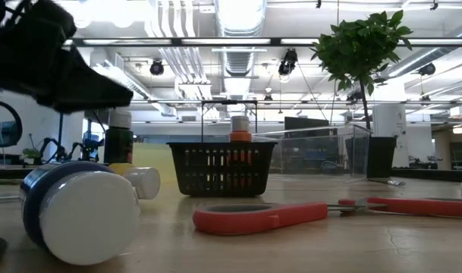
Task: Pick & Place Paint Supplies
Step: Put the green paint bottle into the black bin
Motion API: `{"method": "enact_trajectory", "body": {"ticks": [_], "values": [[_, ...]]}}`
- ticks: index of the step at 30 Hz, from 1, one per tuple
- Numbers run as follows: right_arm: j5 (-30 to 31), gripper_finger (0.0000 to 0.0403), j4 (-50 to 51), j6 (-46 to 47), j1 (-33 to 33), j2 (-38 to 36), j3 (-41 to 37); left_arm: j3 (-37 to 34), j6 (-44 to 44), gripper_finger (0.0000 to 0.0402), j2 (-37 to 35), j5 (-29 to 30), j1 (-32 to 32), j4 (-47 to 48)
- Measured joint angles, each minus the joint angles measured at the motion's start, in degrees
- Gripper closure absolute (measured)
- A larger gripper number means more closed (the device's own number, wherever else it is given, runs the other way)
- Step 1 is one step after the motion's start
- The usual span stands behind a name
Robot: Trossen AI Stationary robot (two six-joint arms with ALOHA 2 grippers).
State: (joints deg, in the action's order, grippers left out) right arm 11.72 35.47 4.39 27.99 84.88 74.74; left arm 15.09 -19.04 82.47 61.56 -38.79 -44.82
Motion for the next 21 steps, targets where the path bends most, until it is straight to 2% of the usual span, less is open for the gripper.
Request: {"method": "enact_trajectory", "body": {"ticks": [3,5,8,11,16,18,21], "values": [[-0.19,0.014,0.53,0.15,-0.01,0.0,0.0,0.42,0.48,0.0161,-7.47,-6.38,1.77,9.0],[-0.19,0.014,0.84,0.15,-0.01,0.0,0.0,2.63,-2.27,0.0161,-12.8,-11.82,4.25,22.25],[-0.2,0.014,0.81,0.13,-0.01,0.0,0.02,9.63,-5.5,0.0161,-18.85,-22.26,9.11,45.72],[-0.19,0.014,0.82,0.15,-0.01,0.0,0.0,18.02,-2.71,0.0161,-21.74,-30.52,12.77,61.42],[-0.19,0.014,1.21,0.32,-0.01,0.0,-0.1,30.96,3.85,0.0161,-21.47,-37.54,14.42,76.1],[-0.19,0.014,1.36,0.32,-0.01,0.0,-0.29,35.15,3.84,0.0161,-19.04,-40.71,15.87,81.95],[-0.19,0.014,1.39,0.15,-0.01,0.0,-0.44,39.76,3.84,0.016,-13.18,-42.5,17.23,89.57]]}}
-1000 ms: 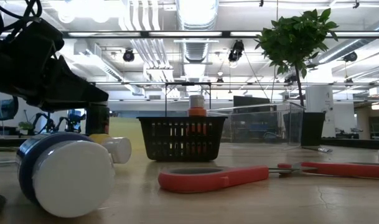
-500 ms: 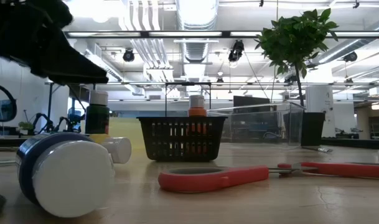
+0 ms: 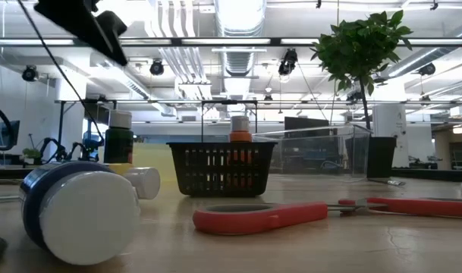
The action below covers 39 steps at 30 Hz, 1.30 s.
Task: Pick & Place Paint Supplies
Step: Put the green paint bottle into the black bin
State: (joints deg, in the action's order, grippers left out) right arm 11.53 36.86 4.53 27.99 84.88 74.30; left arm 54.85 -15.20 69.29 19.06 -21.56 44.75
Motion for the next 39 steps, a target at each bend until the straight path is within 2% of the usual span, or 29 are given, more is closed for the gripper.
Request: {"method": "enact_trajectory", "body": {"ticks": [5,11,28,33,39], "values": [[0.0,0.014,-0.06,-0.18,0.0,-0.02,-0.19,5.1,2.88,0.016,8.86,-2.45,1.07,3.09],[0.02,0.014,0.14,0.2,0.02,-0.02,-0.84,5.75,4.59,0.016,14.09,-4.74,2.72,3.13],[0.17,0.014,-0.33,0.26,0.02,-0.04,-2.86,1.16,4.95,0.0164,14.92,-6.69,5.33,-1.5],[0.17,0.014,-0.33,0.24,0.01,-0.07,-2.86,0.94,5.03,0.0198,14.92,-6.67,5.47,-2.11],[0.16,0.014,-0.28,0.38,0.0,-0.09,-2.86,0.94,5.69,0.0275,14.88,-6.68,5.58,-2.06]]}}
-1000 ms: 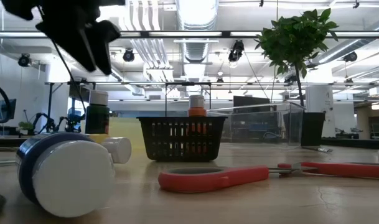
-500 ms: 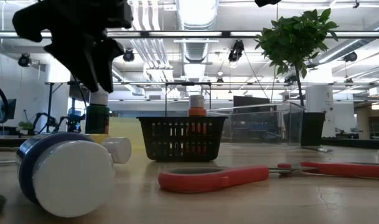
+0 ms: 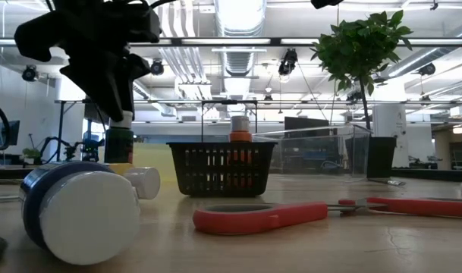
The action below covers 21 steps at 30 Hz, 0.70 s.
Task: Pick & Place Paint Supplies
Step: Put the green paint bottle into the black bin
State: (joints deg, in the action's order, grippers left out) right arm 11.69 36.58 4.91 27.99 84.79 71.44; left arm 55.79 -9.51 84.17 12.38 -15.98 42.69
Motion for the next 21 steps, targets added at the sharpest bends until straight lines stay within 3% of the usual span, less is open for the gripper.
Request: {"method": "enact_trajectory", "body": {"ticks": [11,21], "values": [[0.27,0.014,1.42,1.19,0.0,-1.77,-0.09,1.65,3.8,0.0287,-0.29,0.01,1.23,-0.22],[2.02,0.014,1.07,4.4,0.17,-10.52,-5.29,5.99,8.91,0.0287,-3.46,0.02,4.03,-1.07]]}}
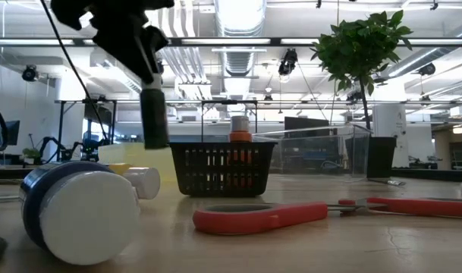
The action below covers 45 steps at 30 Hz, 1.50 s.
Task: Pick & Place Paint Supplies
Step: Put the green paint bottle into the black bin
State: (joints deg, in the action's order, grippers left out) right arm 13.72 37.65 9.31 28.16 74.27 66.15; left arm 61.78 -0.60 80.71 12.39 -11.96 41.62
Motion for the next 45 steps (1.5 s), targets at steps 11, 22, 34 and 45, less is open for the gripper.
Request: {"method": "enact_trajectory", "body": {"ticks": [11,22,34,45], "values": [[0.24,0.014,-9.97,2.33,-0.04,-11.04,-12.38,6.92,4.54,0.0287,0.02,-3.56,5.12,0.62],[1.38,0.014,-12.7,2.27,-0.04,-14.7,-16.13,8.29,4.7,0.0287,2.24,-5.65,7.46,-0.61],[1.38,0.014,-13.05,1.41,-0.04,-15.03,-16.29,15.3,6.23,0.0287,10.87,-7.15,7.55,3.01],[1.22,0.014,-13.03,0.46,-0.04,-15.03,-16.46,15.13,6.32,0.0287,13.29,-7.9,8.19,1.26]]}}
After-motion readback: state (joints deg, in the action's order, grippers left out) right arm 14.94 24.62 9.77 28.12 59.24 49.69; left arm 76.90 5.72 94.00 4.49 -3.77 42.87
